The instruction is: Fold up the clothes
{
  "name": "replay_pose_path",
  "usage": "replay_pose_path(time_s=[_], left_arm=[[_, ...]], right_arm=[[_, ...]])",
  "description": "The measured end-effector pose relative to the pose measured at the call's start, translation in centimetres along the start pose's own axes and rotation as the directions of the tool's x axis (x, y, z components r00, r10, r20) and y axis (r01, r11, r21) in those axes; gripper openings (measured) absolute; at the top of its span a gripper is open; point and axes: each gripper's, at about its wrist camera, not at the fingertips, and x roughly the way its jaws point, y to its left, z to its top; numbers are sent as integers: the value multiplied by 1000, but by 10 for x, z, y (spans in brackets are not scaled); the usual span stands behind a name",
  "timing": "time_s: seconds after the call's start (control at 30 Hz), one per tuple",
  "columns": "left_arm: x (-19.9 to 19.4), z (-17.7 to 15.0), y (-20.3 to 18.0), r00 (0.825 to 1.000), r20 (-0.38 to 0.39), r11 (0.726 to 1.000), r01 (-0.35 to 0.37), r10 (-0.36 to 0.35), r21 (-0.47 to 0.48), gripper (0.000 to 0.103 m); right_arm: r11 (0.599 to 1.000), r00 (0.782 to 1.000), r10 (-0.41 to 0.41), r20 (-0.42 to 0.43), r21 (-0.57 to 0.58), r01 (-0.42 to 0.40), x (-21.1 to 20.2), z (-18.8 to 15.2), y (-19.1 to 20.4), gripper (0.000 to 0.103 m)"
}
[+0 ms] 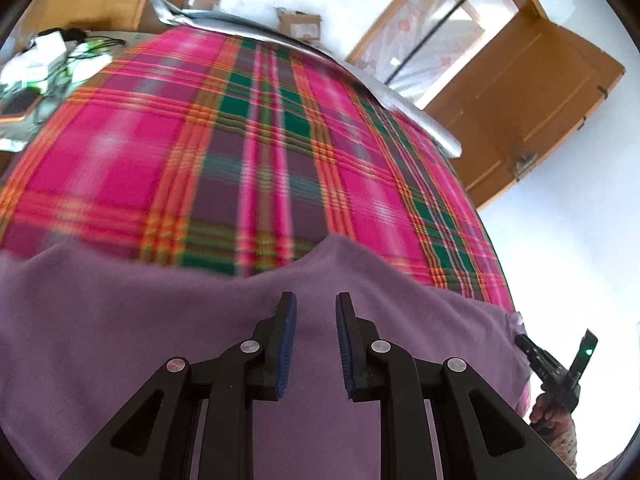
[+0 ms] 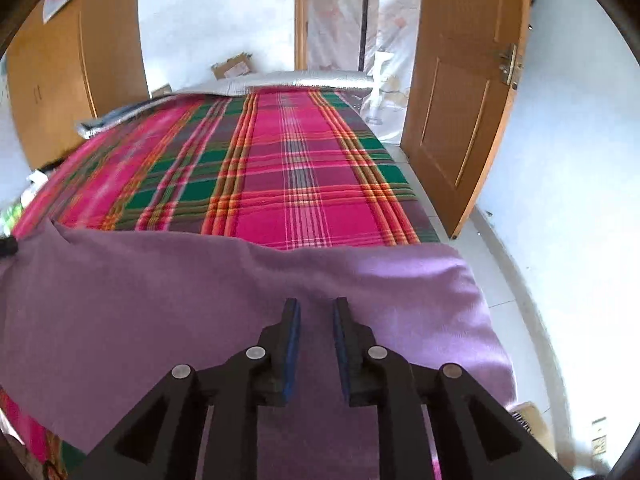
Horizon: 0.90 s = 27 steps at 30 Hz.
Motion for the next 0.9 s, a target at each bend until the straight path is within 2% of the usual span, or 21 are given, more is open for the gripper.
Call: replay_pose_path(time_s=[0.03, 0.1, 0.27, 0.4, 0.57, 0.67, 0.8, 0.9], left_arm=[[-6, -4, 4, 1000, 9, 1000, -6, 7, -6, 21], [-17, -14, 15, 1000, 20, 999, -23, 23, -27, 21], [-46, -41, 40, 997, 58, 996, -39, 44, -80, 21], [-64, -55, 52, 994, 83, 994, -66, 73, -91, 21], [-79, -73, 67, 990, 114, 989, -67, 82, -129, 21], [-89, -81, 79, 987, 132, 985, -67, 88, -157, 21], [-107, -89, 91, 981, 172, 981, -52, 85, -186, 21], [-117, -97, 98, 977, 190, 977, -59, 98, -203, 21]], right_arm=[[1000, 1000, 5, 5, 10, -5, -3, -3, -1, 20], [999, 999, -33, -17, 17, 34, 0, -10, -2, 21], [994, 997, -79, 9, 72, 78, -13, -18, -1, 21], [999, 998, 38, 56, -3, -38, -26, -21, 32, 21], [998, 998, 49, 24, -35, -49, -18, -22, 62, 21], [995, 994, 98, 38, -37, -97, -25, -20, 74, 21], [976, 979, 192, 60, -113, -185, -29, -9, 115, 21], [945, 954, 295, 58, -169, -281, -31, -5, 151, 21]])
